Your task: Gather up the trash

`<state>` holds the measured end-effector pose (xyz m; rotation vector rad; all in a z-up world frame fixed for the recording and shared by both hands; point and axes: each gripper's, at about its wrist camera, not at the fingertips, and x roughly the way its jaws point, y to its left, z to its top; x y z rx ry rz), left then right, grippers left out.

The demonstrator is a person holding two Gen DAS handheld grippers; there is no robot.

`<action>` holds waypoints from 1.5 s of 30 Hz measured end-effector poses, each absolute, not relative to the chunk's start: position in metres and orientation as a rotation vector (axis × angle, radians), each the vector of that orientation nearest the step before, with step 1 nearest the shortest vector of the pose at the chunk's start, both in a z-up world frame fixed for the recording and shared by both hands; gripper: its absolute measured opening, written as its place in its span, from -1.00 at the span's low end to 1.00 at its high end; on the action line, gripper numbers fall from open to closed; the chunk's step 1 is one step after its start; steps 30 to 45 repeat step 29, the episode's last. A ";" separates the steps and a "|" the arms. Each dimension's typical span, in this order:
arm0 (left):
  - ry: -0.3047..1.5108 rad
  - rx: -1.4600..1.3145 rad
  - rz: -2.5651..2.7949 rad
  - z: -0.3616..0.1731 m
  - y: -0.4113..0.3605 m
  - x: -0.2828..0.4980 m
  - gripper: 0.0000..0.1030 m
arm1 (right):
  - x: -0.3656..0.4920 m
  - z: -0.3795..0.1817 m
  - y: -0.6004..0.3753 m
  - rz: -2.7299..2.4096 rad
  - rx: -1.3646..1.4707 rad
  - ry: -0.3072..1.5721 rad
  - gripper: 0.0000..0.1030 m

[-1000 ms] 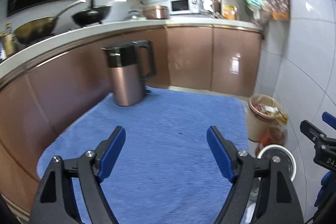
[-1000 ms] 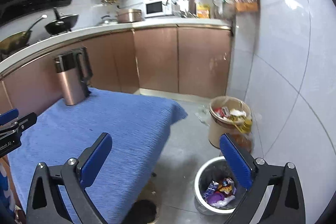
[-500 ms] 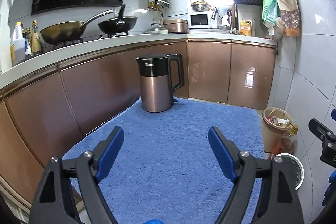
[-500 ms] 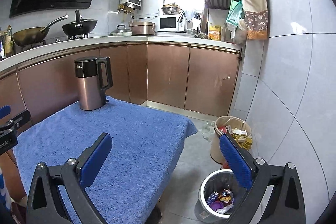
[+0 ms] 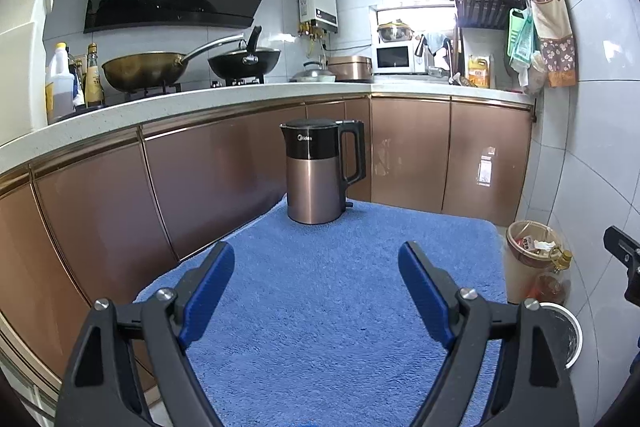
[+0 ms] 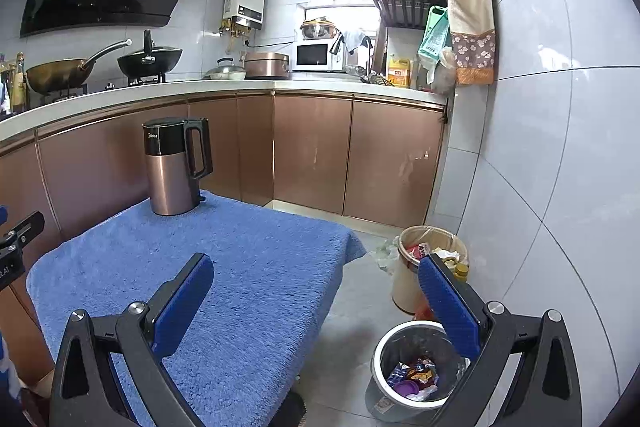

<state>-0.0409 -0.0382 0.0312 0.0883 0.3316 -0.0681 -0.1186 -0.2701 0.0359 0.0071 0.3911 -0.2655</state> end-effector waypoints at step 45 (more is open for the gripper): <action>0.263 0.087 -0.096 0.056 -0.044 -0.069 0.63 | -0.163 0.061 -0.285 -0.338 0.013 0.288 1.00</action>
